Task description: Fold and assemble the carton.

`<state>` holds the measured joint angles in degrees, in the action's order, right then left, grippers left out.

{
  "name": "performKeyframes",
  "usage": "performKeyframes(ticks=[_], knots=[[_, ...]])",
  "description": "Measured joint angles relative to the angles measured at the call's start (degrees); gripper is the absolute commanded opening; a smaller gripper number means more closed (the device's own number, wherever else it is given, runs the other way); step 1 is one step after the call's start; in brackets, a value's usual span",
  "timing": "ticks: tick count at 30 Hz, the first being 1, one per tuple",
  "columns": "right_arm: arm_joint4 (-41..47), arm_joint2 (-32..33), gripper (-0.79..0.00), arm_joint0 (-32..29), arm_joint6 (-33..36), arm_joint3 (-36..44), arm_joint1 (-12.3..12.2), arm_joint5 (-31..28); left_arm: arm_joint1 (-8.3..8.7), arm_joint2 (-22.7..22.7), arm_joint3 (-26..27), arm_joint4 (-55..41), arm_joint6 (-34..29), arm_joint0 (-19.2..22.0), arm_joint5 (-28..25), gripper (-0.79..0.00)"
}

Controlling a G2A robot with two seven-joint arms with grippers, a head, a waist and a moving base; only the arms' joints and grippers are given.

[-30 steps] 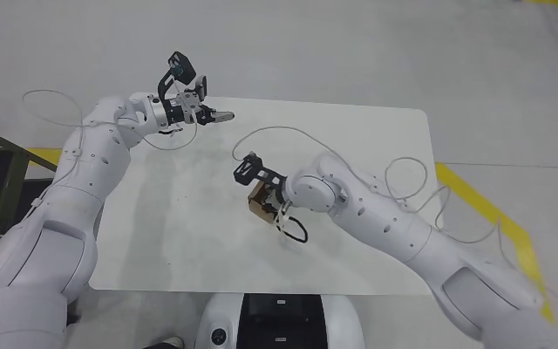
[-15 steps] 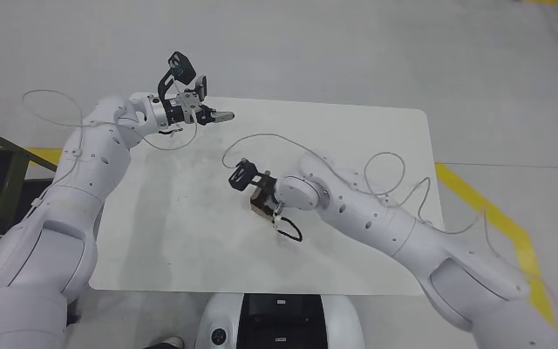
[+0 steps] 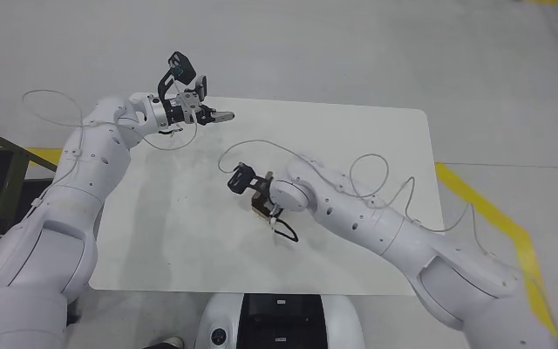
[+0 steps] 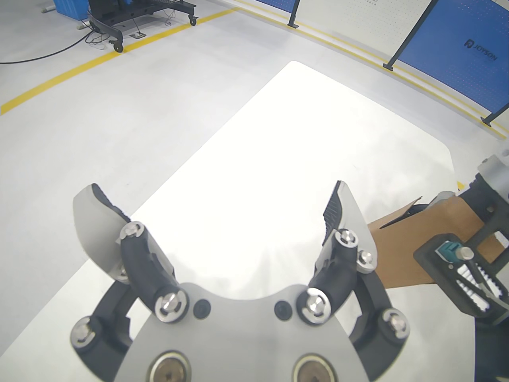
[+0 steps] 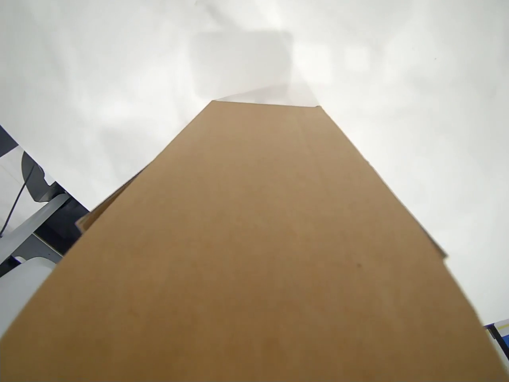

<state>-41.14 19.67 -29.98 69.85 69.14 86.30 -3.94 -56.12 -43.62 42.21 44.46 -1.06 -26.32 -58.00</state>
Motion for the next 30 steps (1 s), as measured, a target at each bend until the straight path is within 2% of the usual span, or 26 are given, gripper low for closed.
performKeyframes(ticks=[9, 14, 22, 30], knots=[[-1.3, 0.4, -0.785, -0.1, 1.2, -1.1, 1.1, -0.3, 0.0, 0.0, 0.0, 0.0, 0.0, 0.0, 0.0, 0.0], [-3.0, 1.3, -0.785, 0.1, 2.6, 1.3, 1.1, 0.3, 0.0, 0.0, 0.0, 0.0, 0.0, 0.0, 0.0, 0.0], [-5.2, 4.6, -0.785, -1.1, 7.0, 9.0, -0.3, 1.9, 0.0, 0.0, 0.0, 0.0, 0.0, 0.0, 0.0, 0.0], [-5.8, 8.7, -0.785, -3.6, 8.7, 15.0, -1.8, 2.6, 0.0, 0.0, 0.0, 0.0, 0.0, 0.0, 0.0, 0.0]])
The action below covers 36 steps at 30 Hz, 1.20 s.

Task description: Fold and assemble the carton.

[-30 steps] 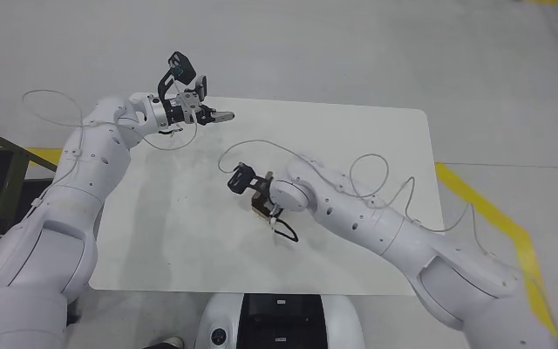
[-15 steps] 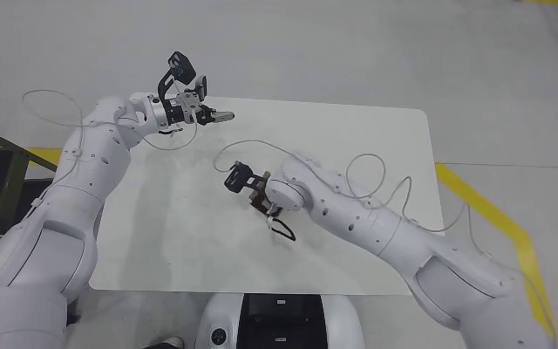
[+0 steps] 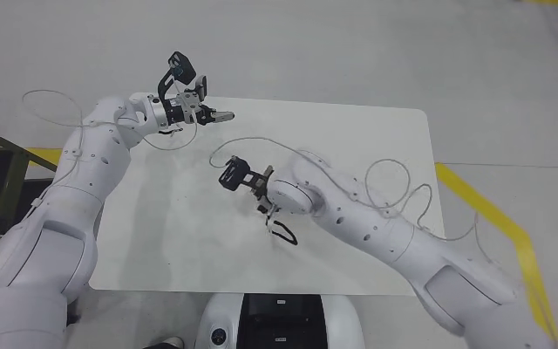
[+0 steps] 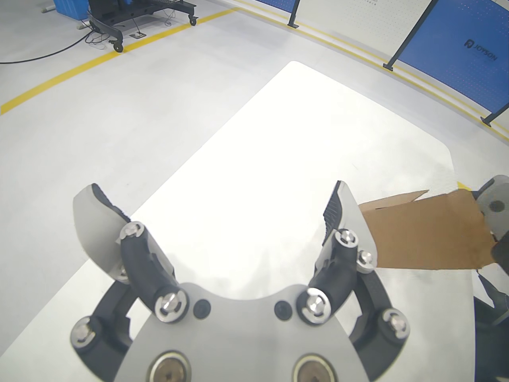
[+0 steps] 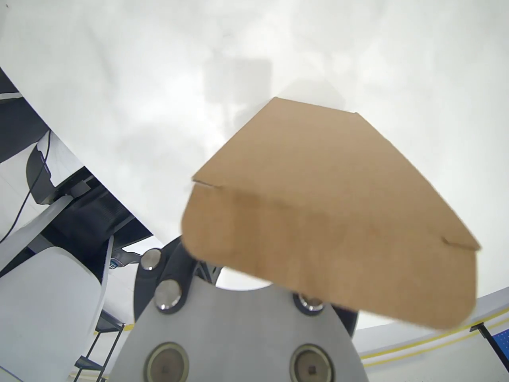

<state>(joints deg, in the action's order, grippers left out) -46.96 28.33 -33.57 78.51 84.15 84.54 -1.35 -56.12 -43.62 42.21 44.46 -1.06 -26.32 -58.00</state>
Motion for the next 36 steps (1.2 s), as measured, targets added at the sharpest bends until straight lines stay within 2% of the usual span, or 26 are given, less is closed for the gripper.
performKeyframes(ticks=[13, 24, 28, 32, 35, 36], knots=[[-1.4, 8.3, -0.785, -5.1, 3.6, 12.7, -2.7, 1.8, 0.0, 0.0, 0.0, 0.0, 0.0, 0.0, 0.0, 0.0], [2.3, 17.8, -0.785, -13.4, 1.1, 19.6, -5.6, -1.2, 0.0, 0.0, 0.0, 0.0, 0.0, 0.0, 0.0, 0.0], [7.0, 22.4, -0.785, -17.5, -1.8, 19.5, -6.5, -2.4, 0.0, 0.0, 0.0, 0.0, 0.0, 0.0, 0.0, 0.0], [11.6, 26.6, -0.727, -20.2, -4.1, 18.0, -7.3, -4.3, 0.0, 0.0, 0.0, 0.0, 0.0, 0.0, 0.0, 0.0], [12.4, 29.2, -0.523, -21.5, -5.5, 17.1, -7.9, -5.5, 0.0, 0.0, 0.0, 0.0, 0.0, 0.0, 0.0, 0.0], [13.0, 29.9, -0.486, -21.7, -5.7, 16.9, -8.1, -5.8, 0.0, 0.0, 0.0, 0.0, 0.0, 0.0, 0.0, 0.0]])
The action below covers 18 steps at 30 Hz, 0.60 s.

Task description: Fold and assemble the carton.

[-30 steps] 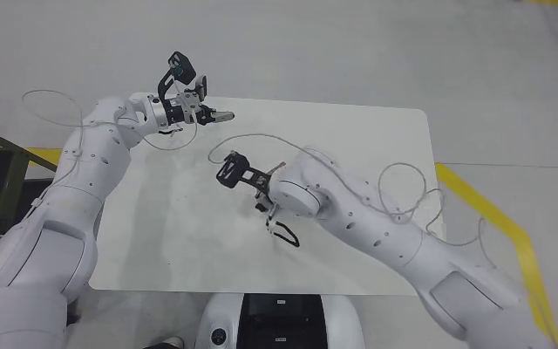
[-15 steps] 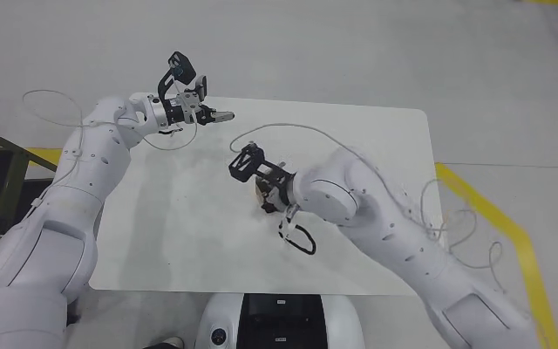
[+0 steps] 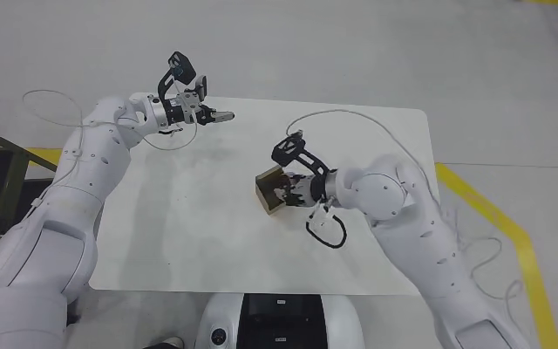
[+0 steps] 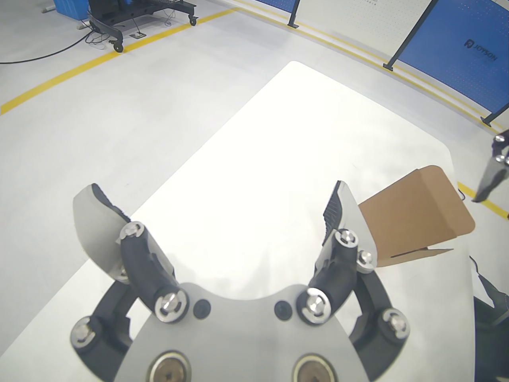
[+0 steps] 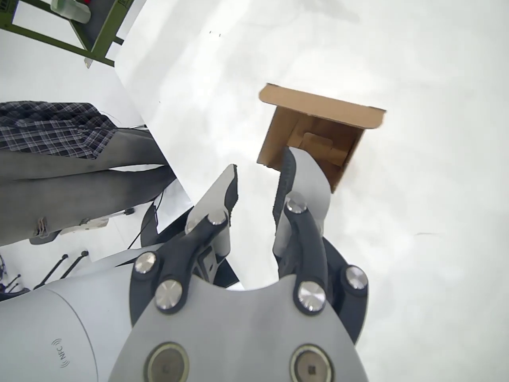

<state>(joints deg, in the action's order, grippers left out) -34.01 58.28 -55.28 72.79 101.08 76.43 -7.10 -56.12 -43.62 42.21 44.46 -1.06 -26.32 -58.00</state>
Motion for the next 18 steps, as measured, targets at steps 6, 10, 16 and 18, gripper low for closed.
performKeyframes(ticks=[6, 10, 16, 18], knots=[[2.6, 3.4, -0.369, -1.2, -1.8, -2.3, -0.8, -1.9, 0.0, 0.0, 0.0, 0.0, 0.0, 0.0, 0.0, 0.0], [4.1, 4.7, -0.446, -1.7, -3.6, -5.3, -1.3, -3.8, 0.0, 0.0, 0.0, 0.0, 0.0, 0.0, 0.0, 0.0], [6.9, 6.3, -0.44, -1.6, -6.4, -10.9, -1.7, -4.3, 0.0, 0.0, 0.0, 0.0, 0.0, 0.0, 0.0, 0.0], [8.0, 6.4, -0.431, -1.4, -7.3, -12.6, -1.7, -4.7, 0.0, 0.0, 0.0, 0.0, 0.0, 0.0, 0.0, 0.0]])
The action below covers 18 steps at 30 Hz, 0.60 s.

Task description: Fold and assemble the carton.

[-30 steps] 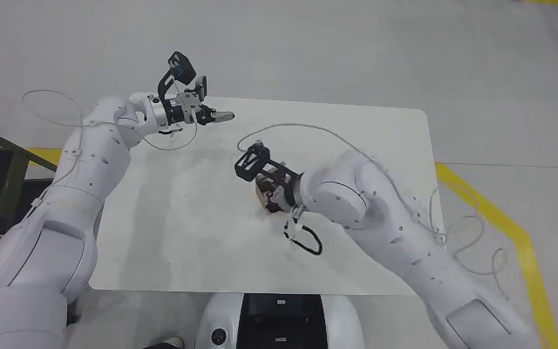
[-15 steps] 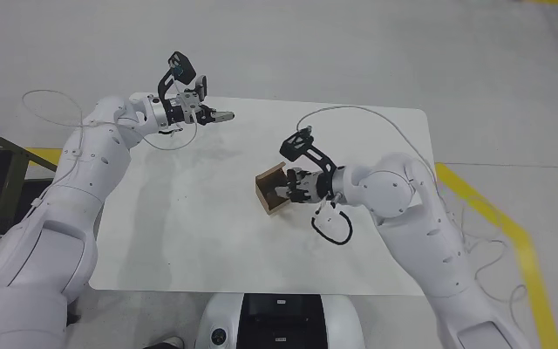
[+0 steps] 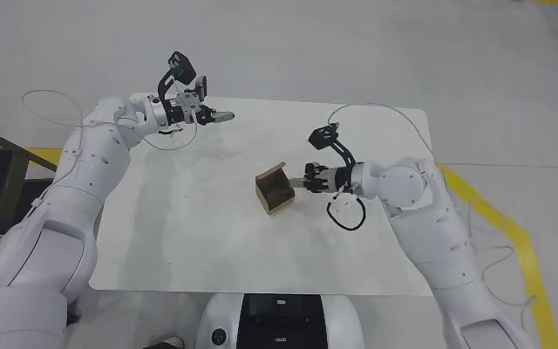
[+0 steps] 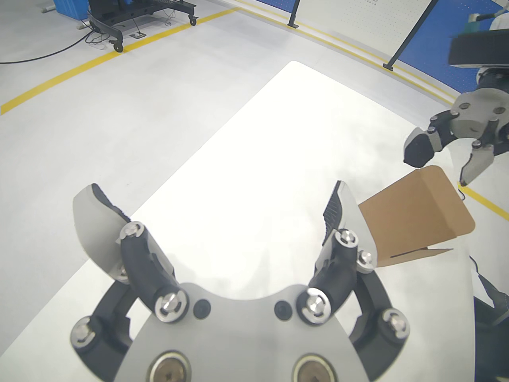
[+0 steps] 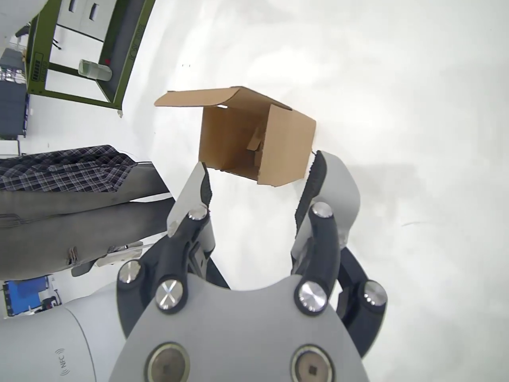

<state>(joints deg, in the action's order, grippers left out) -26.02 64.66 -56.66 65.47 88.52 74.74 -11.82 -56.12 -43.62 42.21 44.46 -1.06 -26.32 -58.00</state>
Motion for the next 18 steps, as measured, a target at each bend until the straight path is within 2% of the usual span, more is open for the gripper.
performKeyframes(ticks=[10, 18], knots=[[0.9, -3.6, -0.453, 3.8, -3.3, -9.7, 0.5, -1.6, 0.0, 0.0, 0.0, 0.0, 0.0, 0.0, 0.0, 0.0], [1.7, -6.4, -0.462, 5.9, -5.2, -13.7, 1.0, -2.1, 0.0, 0.0, 0.0, 0.0, 0.0, 0.0, 0.0, 0.0]])
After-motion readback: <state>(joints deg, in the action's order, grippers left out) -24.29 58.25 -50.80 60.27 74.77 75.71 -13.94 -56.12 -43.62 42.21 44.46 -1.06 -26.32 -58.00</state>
